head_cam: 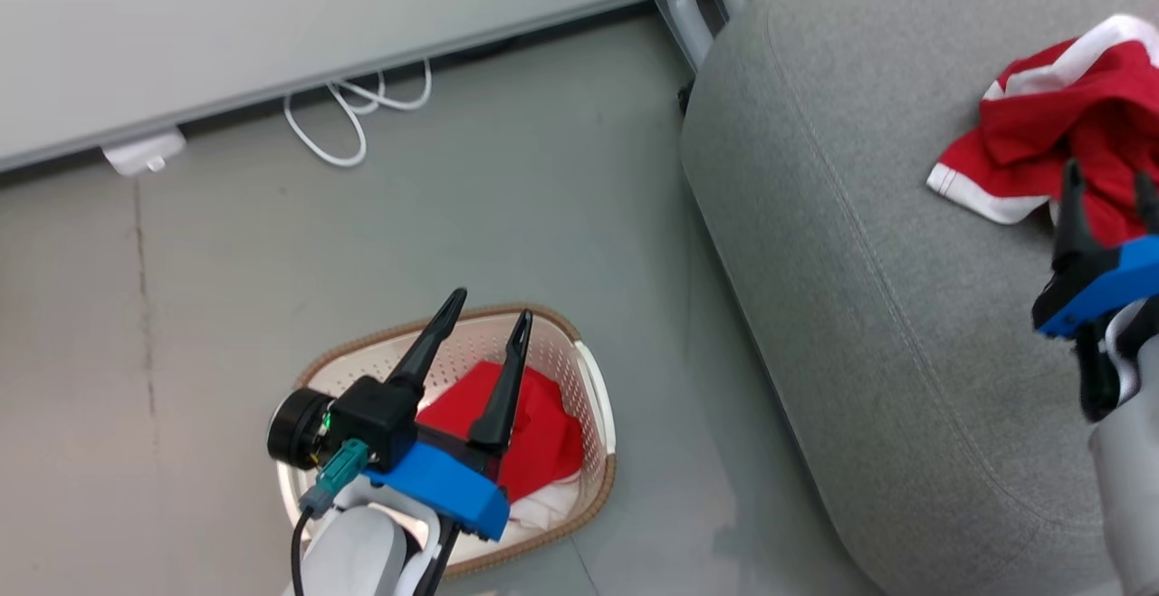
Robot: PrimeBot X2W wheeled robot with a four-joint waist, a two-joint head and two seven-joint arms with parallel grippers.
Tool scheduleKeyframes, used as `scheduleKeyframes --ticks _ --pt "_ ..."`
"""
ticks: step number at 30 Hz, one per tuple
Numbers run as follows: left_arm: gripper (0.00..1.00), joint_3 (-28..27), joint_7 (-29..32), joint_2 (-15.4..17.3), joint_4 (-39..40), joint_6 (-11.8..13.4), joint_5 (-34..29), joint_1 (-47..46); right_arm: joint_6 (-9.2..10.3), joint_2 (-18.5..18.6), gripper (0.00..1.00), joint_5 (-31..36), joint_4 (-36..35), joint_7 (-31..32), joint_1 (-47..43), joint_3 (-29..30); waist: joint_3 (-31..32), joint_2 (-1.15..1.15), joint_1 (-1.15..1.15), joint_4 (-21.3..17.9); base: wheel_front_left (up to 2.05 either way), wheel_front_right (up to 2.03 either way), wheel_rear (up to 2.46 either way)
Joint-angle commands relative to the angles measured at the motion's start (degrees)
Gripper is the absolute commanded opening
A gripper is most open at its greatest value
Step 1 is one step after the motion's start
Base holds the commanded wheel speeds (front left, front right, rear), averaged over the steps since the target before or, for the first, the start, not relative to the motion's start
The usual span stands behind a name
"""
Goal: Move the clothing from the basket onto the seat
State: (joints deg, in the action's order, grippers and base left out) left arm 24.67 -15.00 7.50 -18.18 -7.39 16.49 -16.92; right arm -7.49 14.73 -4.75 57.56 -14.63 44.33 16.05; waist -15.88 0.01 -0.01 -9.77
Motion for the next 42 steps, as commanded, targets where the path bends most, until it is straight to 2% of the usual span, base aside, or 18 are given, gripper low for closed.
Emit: scheduleKeyframes --ticks 1,13,22,30,42 --pt "1.00 -1.01 -0.27 -0.27 -0.16 -0.05 -0.20 1.79 -0.01 -0.76 1.00 -0.31 -1.39 -0.08 -2.75 -0.94 3.97 -0.01 0.01 1.54 0.00 0.00 0.00" --pt "1.00 -10.48 -0.27 -2.20 -0.93 0.03 -1.50 9.64 -0.02 -7.98 1.00 -6.45 -21.08 0.37 -19.53 -8.17 11.18 -0.01 0.01 5.23 0.00 0.00 0.00" --pt "1.00 -17.75 -0.27 -3.31 -0.31 0.16 -2.84 13.42 -0.02 -9.78 1.00 -5.18 -32.42 3.85 -28.11 -13.25 13.99 -0.01 0.01 8.23 0.00 0.00 0.00" --pt "1.00 -21.71 -0.27 -3.91 0.07 0.11 -4.46 15.56 -0.01 -11.06 1.00 -6.15 -37.86 6.29 -34.79 -16.86 15.76 -0.01 0.01 9.99 0.00 0.00 0.00" --pt "1.00 -22.73 -0.27 -4.30 0.20 -0.01 -5.43 15.58 -0.02 -11.75 1.00 -5.97 -41.48 8.40 -37.44 -16.83 15.92 -0.01 0.01 10.44 0.00 0.00 0.00"
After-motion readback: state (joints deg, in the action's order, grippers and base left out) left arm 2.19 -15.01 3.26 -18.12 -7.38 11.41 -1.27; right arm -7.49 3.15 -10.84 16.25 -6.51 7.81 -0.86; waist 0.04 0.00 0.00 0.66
